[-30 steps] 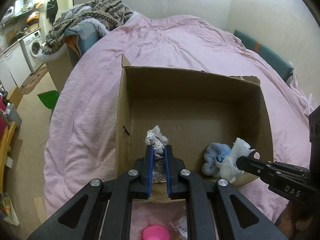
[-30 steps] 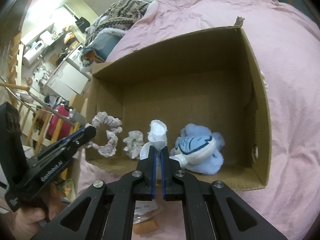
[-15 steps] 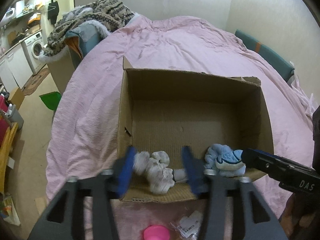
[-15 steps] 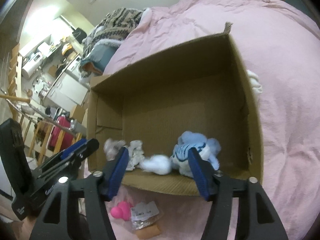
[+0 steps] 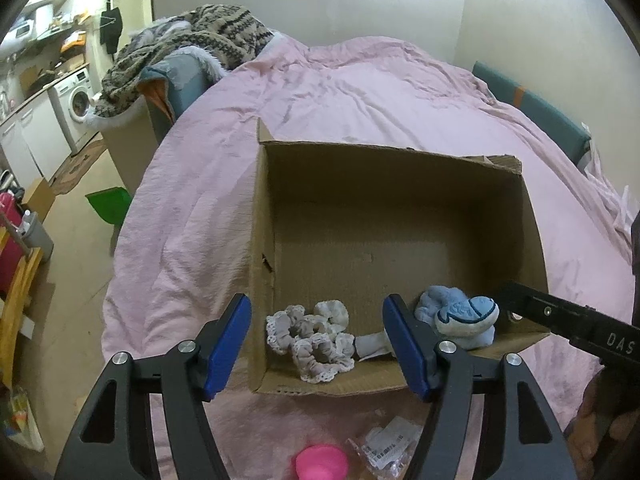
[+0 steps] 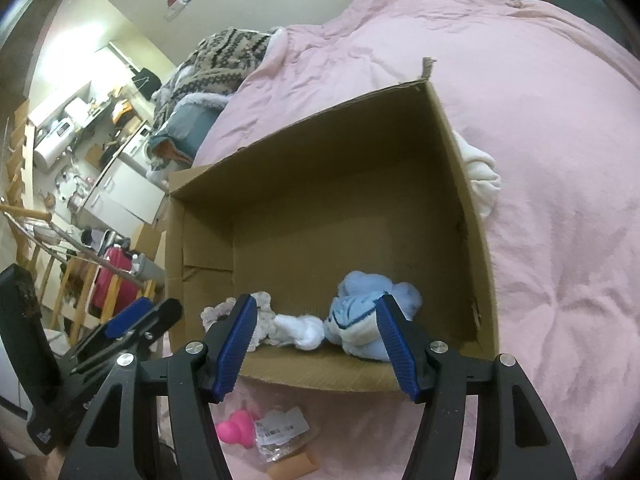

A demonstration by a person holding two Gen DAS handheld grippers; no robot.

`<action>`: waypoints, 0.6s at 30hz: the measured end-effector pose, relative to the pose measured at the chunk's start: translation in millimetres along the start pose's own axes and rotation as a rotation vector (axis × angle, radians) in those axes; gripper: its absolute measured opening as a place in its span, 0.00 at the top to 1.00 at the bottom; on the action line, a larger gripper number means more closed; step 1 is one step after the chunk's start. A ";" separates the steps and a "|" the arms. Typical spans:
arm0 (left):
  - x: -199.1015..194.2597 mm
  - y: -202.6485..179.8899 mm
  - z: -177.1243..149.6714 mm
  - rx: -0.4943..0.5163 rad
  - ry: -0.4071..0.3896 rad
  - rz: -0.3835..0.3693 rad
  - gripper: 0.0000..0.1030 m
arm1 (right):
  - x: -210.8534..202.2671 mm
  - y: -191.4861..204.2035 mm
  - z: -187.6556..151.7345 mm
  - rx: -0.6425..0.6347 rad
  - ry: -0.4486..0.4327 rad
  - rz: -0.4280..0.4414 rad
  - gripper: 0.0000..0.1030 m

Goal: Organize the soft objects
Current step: 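Carry the white sock and lace scrunchie into the box and release both, then grasp the pink rubber duck with the left tool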

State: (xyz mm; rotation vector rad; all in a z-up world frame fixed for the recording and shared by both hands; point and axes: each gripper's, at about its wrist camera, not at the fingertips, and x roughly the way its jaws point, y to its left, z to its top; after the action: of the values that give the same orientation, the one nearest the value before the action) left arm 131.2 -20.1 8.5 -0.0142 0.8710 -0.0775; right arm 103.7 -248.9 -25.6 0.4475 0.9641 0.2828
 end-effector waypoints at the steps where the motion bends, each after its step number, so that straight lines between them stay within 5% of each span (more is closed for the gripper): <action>1: -1.6 1.5 -0.3 -0.006 0.001 0.001 0.37 | -1.3 -0.9 -1.1 0.005 0.001 -0.002 0.37; 10: -24.0 10.2 -7.7 -0.001 -0.010 0.029 0.37 | -21.1 -2.7 -13.6 0.015 0.008 -0.026 0.37; 18: -30.1 24.6 -32.4 -0.062 0.076 0.044 0.37 | -28.3 -1.4 -35.6 0.024 0.053 -0.024 0.37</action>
State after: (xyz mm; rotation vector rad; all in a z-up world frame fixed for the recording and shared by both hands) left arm 88.7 7.3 9.5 -0.0506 0.9487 -0.0098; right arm 58.5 -253.6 -23.2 0.4516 1.0251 0.2628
